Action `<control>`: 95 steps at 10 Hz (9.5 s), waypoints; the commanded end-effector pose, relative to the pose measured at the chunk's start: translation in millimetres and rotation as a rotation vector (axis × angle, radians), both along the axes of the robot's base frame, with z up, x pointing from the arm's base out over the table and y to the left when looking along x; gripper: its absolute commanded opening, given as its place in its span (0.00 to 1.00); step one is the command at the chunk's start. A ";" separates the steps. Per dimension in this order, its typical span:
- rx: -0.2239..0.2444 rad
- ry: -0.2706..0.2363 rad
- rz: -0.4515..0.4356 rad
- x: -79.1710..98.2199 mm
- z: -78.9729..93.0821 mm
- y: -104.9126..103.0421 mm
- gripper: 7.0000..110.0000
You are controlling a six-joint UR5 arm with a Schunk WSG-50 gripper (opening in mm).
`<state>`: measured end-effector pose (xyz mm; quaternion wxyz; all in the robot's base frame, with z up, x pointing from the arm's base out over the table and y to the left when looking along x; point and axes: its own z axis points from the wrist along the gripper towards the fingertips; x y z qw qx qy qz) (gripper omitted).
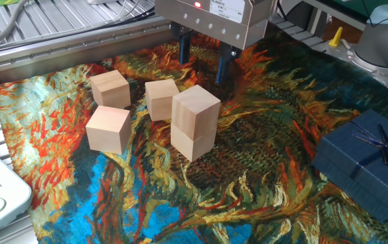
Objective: Stack the blocks in a vertical line of five
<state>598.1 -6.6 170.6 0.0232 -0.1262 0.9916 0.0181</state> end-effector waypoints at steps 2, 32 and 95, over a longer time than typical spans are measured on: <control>0.033 -0.049 -0.039 12.8 2.5 6.9 0.57; -0.079 -0.026 0.847 33.9 -22.5 -59.1 0.57; 0.105 -0.001 0.993 -6.7 -125.7 -120.1 0.79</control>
